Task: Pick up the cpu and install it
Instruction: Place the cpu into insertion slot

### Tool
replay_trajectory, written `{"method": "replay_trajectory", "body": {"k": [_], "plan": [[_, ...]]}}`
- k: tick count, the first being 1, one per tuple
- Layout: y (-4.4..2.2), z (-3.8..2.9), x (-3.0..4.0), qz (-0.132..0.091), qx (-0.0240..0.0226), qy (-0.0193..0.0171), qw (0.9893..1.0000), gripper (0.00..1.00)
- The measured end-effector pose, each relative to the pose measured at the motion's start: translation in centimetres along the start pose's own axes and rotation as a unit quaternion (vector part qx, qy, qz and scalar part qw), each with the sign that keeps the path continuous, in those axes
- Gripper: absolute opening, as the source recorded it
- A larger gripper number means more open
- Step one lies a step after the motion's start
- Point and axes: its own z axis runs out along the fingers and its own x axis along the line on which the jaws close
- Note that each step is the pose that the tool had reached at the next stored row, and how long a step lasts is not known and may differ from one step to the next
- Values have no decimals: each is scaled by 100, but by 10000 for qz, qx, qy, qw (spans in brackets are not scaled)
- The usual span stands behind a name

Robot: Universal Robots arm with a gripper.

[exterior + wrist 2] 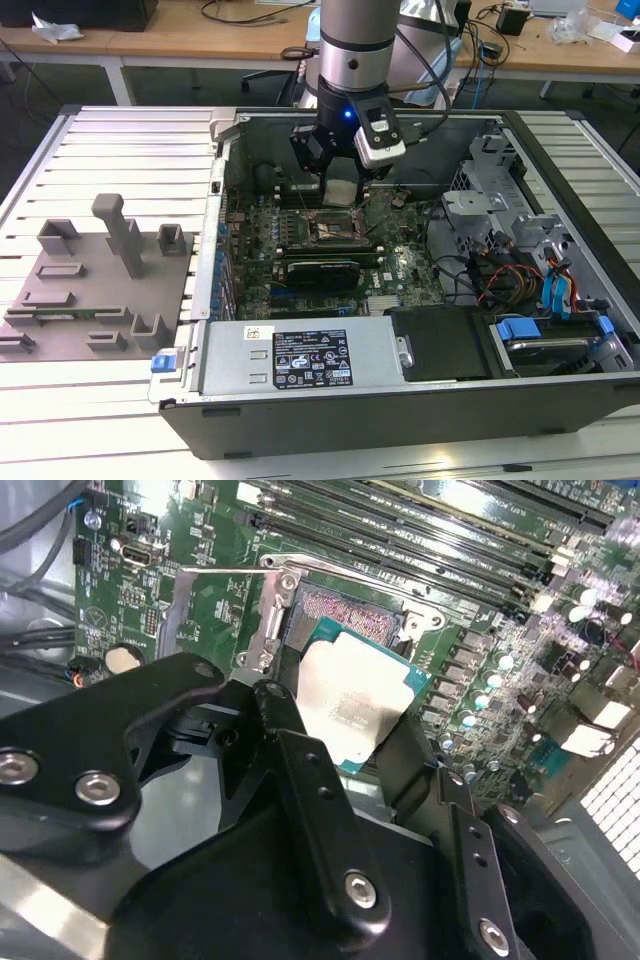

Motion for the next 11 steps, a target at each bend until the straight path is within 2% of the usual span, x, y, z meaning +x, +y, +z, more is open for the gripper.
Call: {"method": "replay_trajectory", "body": {"k": [3,7,11], "plan": [[0,0,0,197,4,-6,9998,55],[0,1,0,456,8,-14,9990,55],[0,2,0,728,14,-22,9973,55]]}}
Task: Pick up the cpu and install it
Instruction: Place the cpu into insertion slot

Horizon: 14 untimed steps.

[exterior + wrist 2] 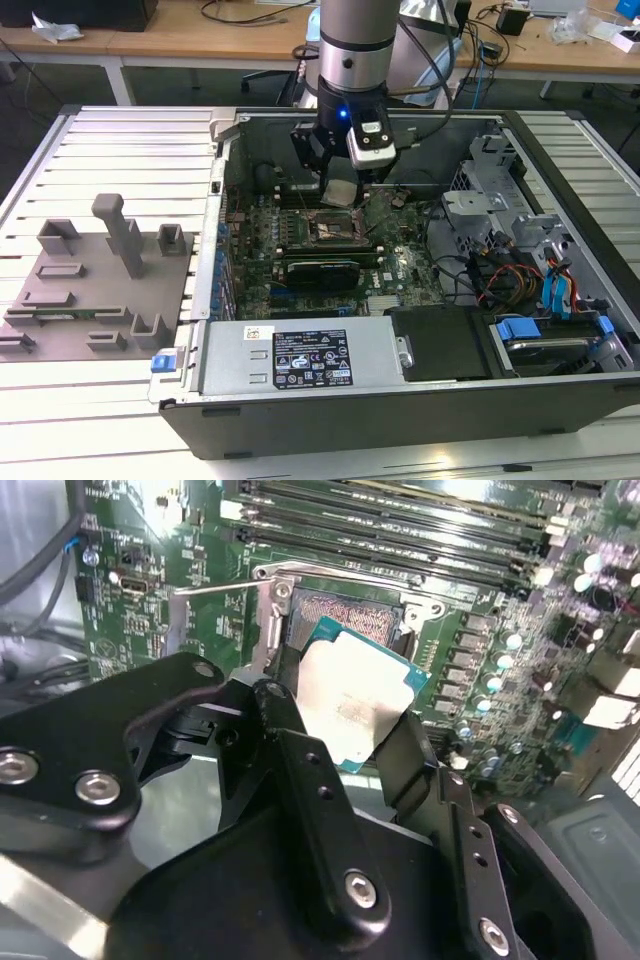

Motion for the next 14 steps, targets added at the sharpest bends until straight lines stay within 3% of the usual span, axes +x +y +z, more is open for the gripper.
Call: {"method": "replay_trajectory", "body": {"k": [3,6,10,14], "plan": [[0,2,0,243,5,-7,9997,55],[0,4,0,500,10,-15,9987,55],[0,9,0,948,18,-28,9955,55],[0,12,0,1328,26,-39,9911,55]]}}
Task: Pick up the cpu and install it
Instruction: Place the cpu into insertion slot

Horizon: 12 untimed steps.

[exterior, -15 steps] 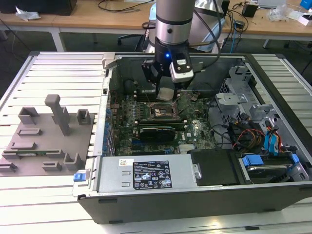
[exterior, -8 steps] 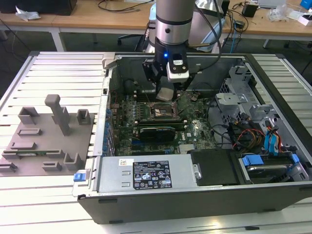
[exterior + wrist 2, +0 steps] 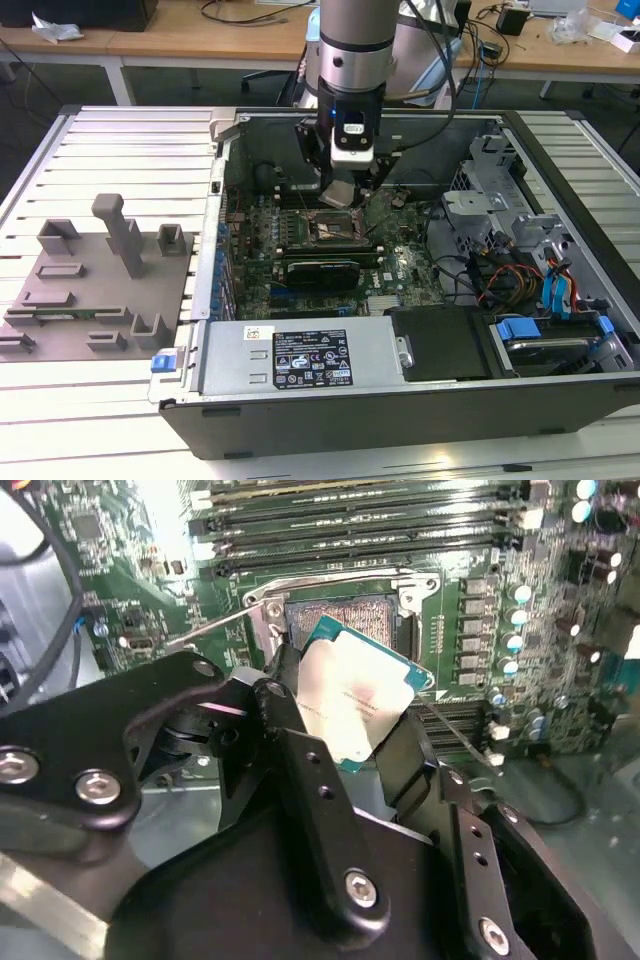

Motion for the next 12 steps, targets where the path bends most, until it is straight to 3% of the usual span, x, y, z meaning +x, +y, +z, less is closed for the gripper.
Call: {"method": "replay_trajectory", "body": {"k": [4,7,10,12], "plan": [[0,4,0,372,7,-11,9993,55],[0,8,0,733,14,-22,9973,55],[0,12,0,1046,20,-31,9945,55],[0,16,0,1319,25,-39,9913,55]]}}
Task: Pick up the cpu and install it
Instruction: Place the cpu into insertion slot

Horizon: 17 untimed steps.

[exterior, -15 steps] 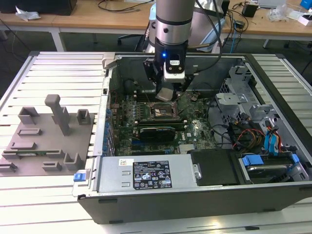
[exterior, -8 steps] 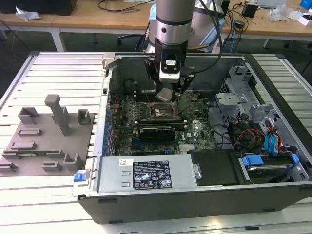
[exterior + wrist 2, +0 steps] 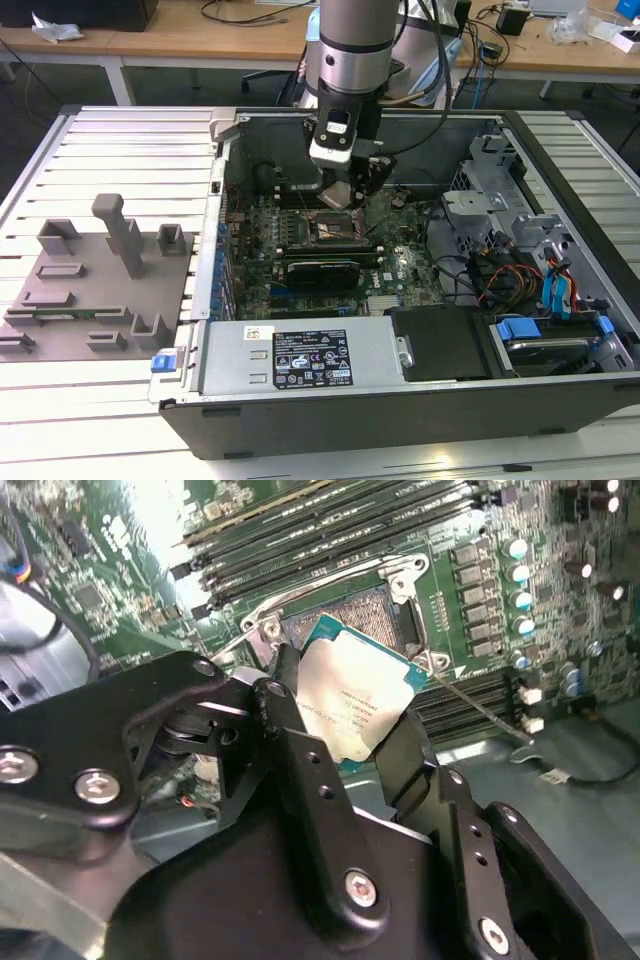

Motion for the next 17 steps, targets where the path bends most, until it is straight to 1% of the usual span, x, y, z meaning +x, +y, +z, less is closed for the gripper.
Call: {"method": "replay_trajectory", "body": {"k": [1,2,3,4,6,7,9,10,12,14,16,17], "plan": [[0,1,0,76,1,-2,10000,55],[0,3,0,224,4,-7,9997,55],[0,4,0,306,6,-9,9995,55],[0,6,0,477,9,-14,9989,55],[0,8,0,647,12,-19,9979,55],[0,10,0,772,15,-23,9970,55],[0,12,0,942,18,-28,9956,55],[0,14,0,1073,20,-32,9942,55],[-1,16,0,1246,24,-37,9922,55],[-1,18,0,1416,27,-42,9899,55],[0,21,1,1584,30,-47,9874,55],[-1,22,1,1677,31,-50,9858,55]]}}
